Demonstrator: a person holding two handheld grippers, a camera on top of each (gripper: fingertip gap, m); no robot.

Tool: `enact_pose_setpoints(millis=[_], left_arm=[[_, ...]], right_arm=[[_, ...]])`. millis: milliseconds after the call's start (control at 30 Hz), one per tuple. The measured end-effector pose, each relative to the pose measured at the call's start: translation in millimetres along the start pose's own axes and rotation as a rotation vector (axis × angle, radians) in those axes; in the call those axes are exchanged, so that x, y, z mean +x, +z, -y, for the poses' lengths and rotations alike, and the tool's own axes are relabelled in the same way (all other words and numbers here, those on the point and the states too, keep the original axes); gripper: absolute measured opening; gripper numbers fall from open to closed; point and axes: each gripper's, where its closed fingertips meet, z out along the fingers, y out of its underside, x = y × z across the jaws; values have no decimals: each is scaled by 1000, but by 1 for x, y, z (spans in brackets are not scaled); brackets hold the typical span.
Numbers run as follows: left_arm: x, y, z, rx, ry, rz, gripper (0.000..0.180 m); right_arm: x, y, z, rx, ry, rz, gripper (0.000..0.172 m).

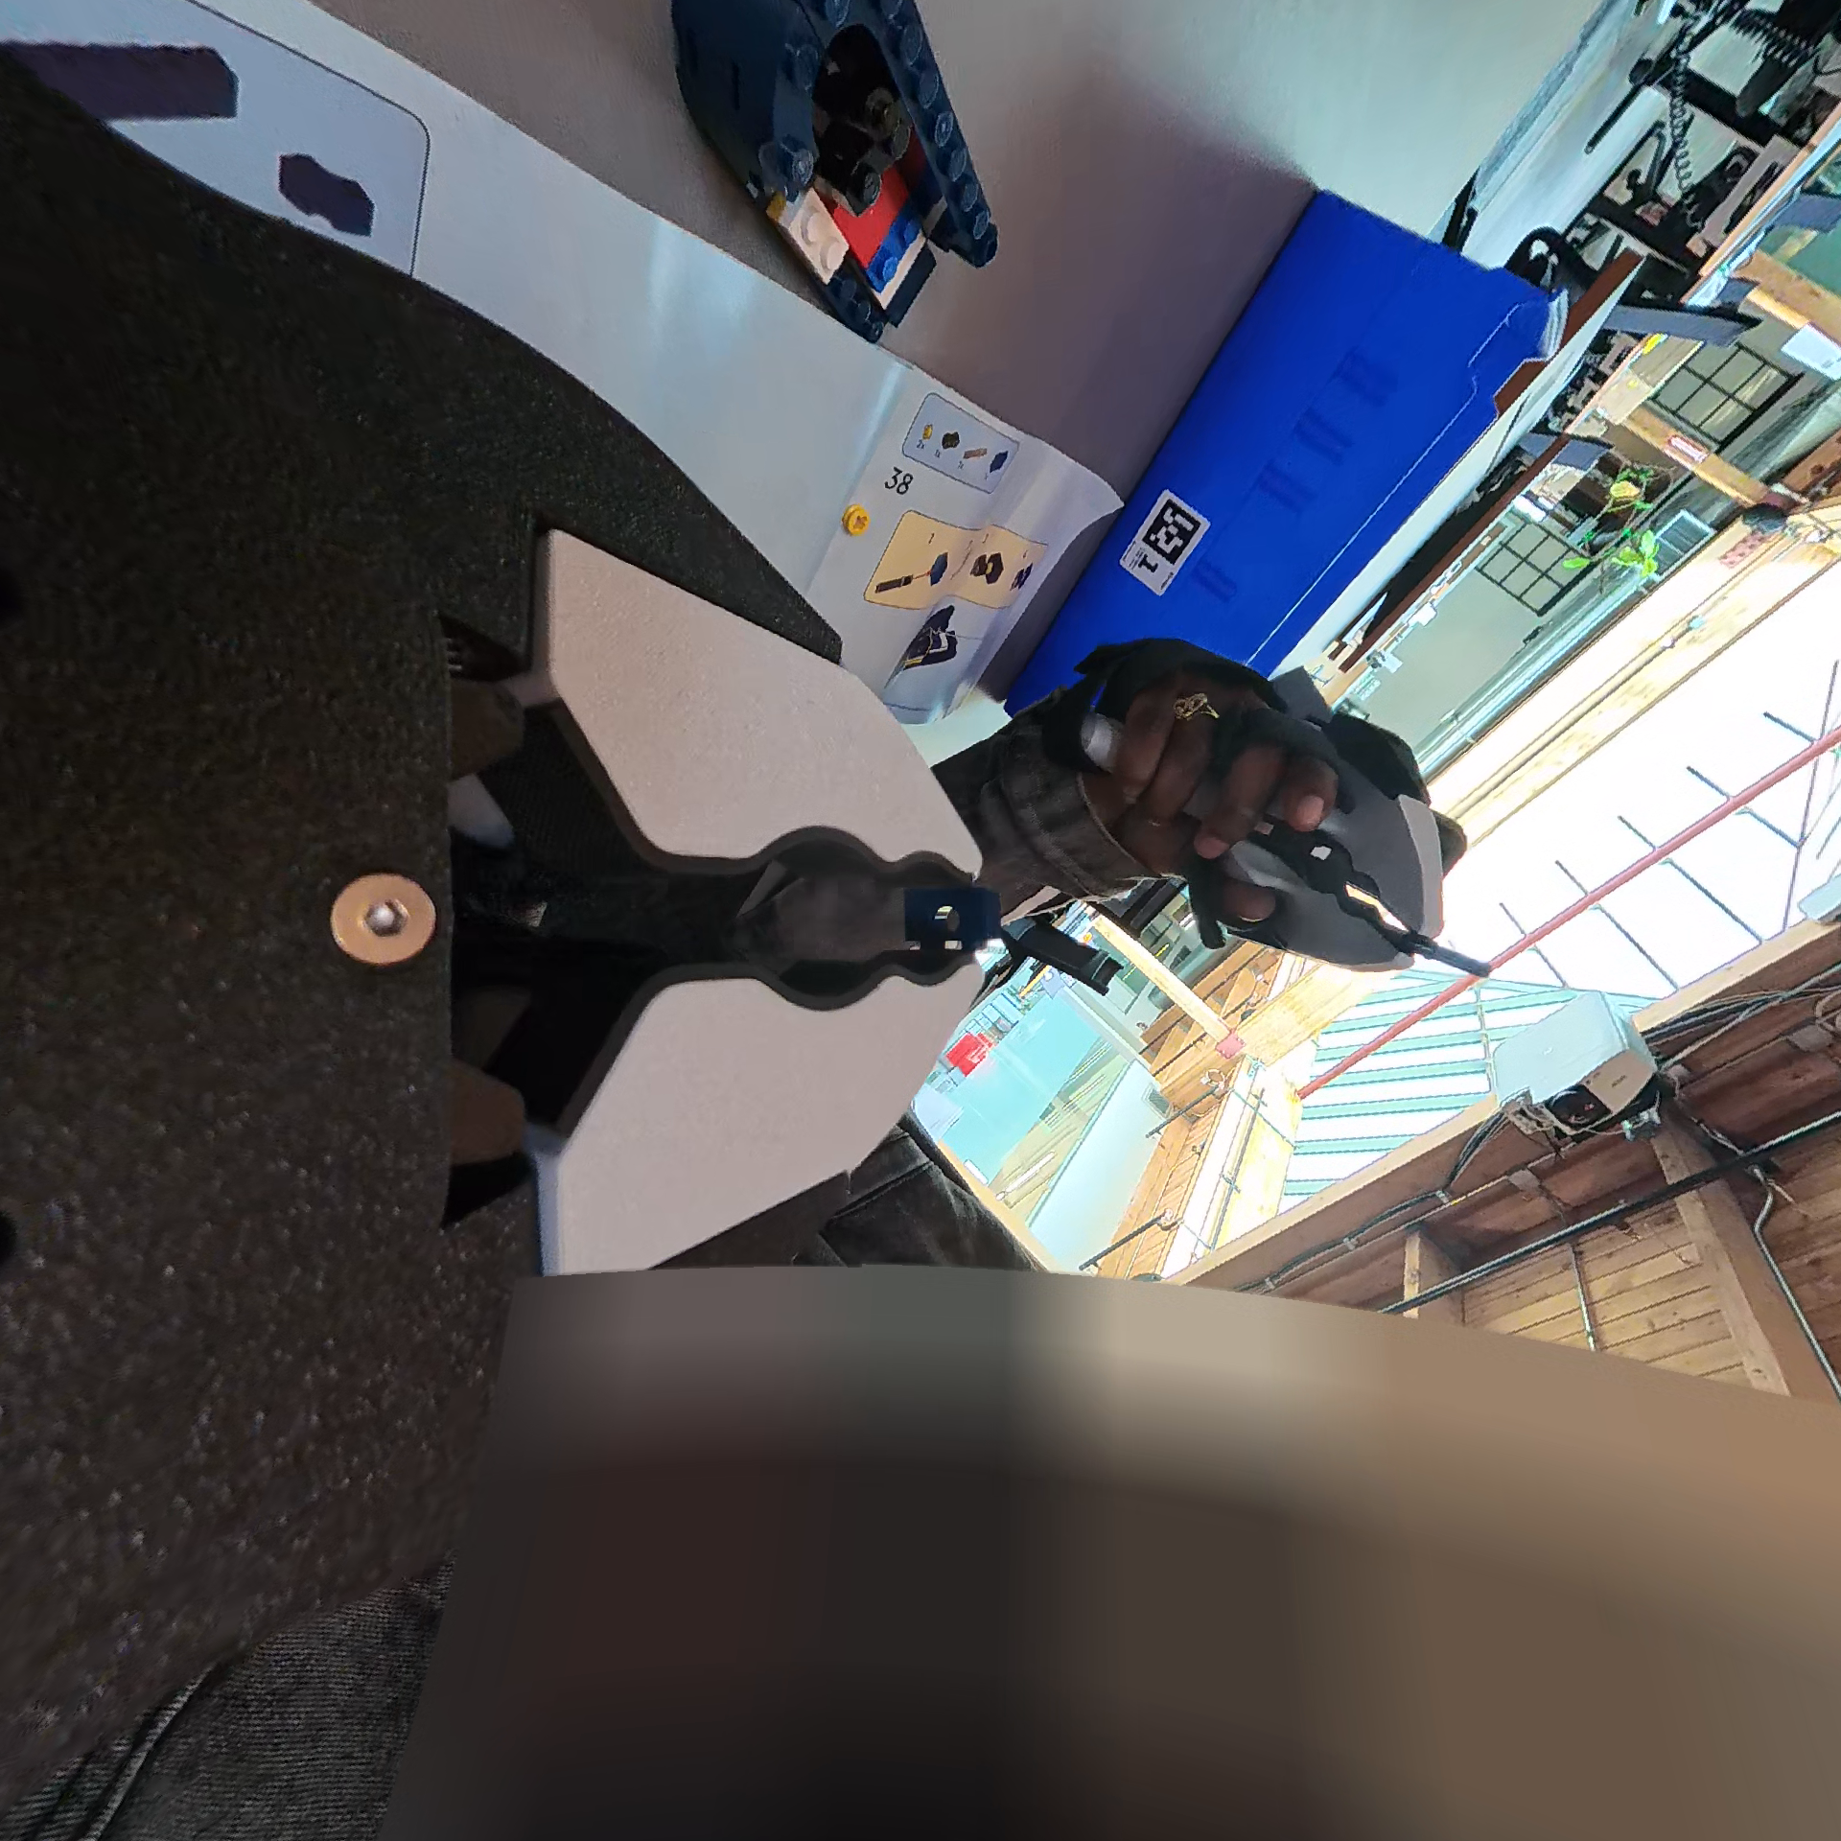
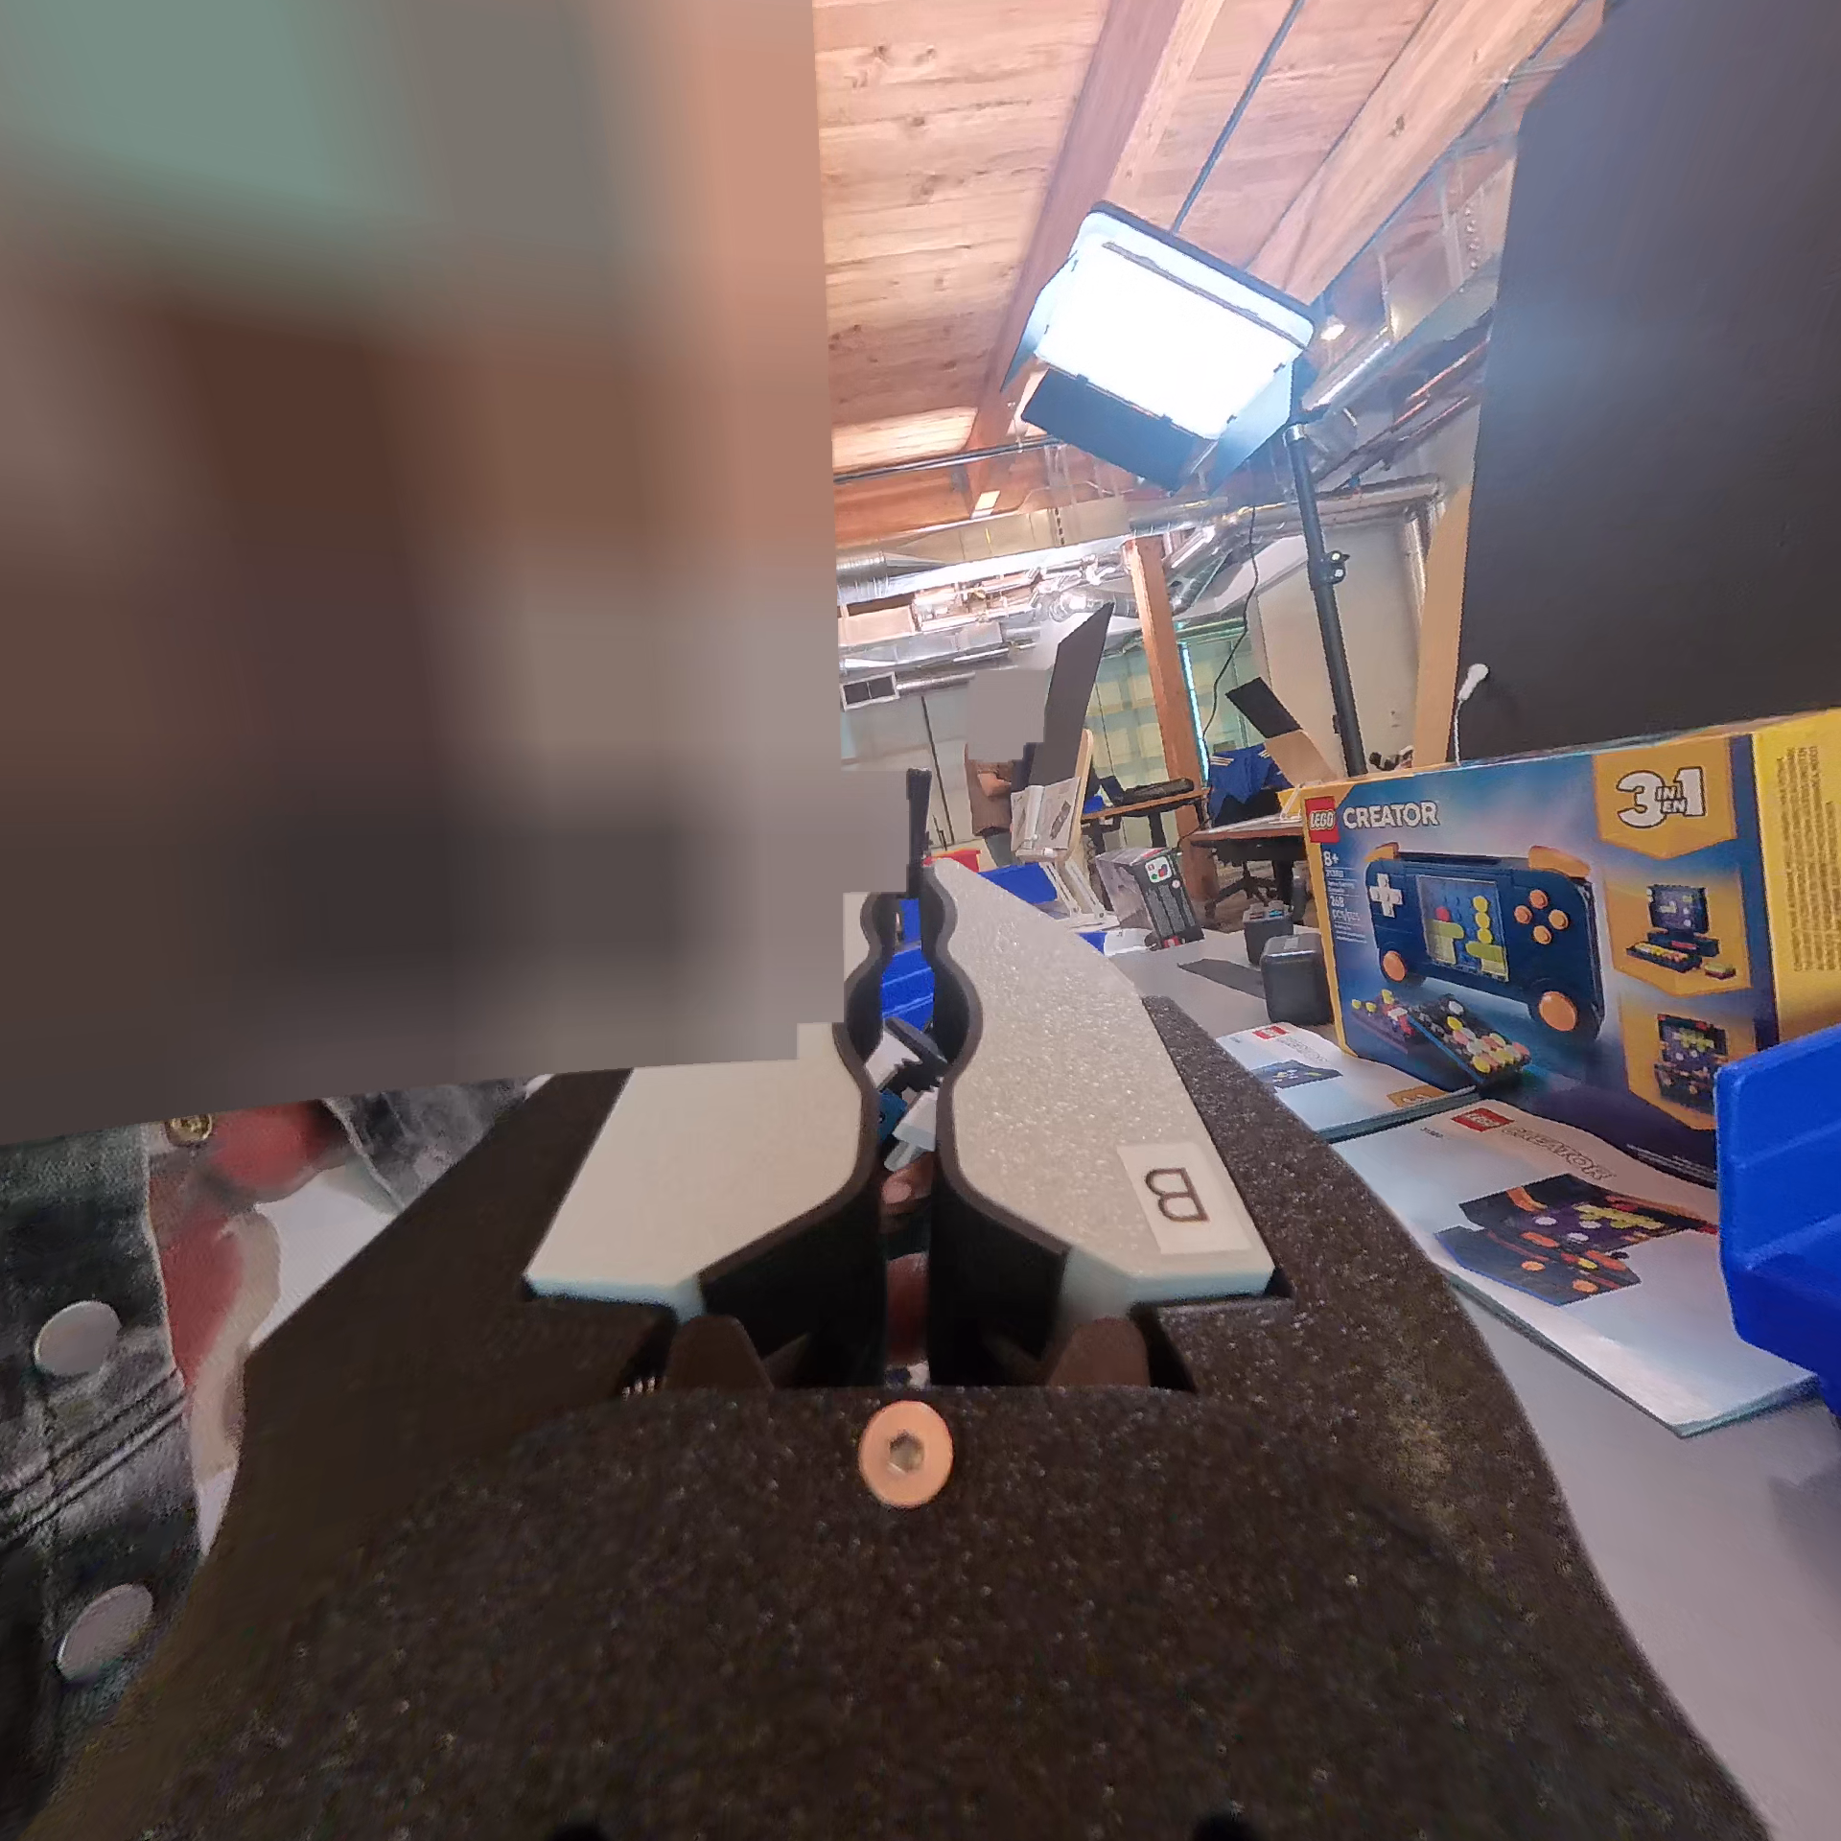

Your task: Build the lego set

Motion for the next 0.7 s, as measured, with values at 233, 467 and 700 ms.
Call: enact_pose_setpoints(millis=[233,467,700], left_arm=[[1,-7,16,107,-7,-4,11],[9,-16,38,255,-36,-66,11],[8,-21,45,304,-31,-56,11]], right_arm=[[21,5,-2,152,270,-28,4],[23,5,4,285,422,34,4],[24,-23,-126,-874,67,-233,4]])
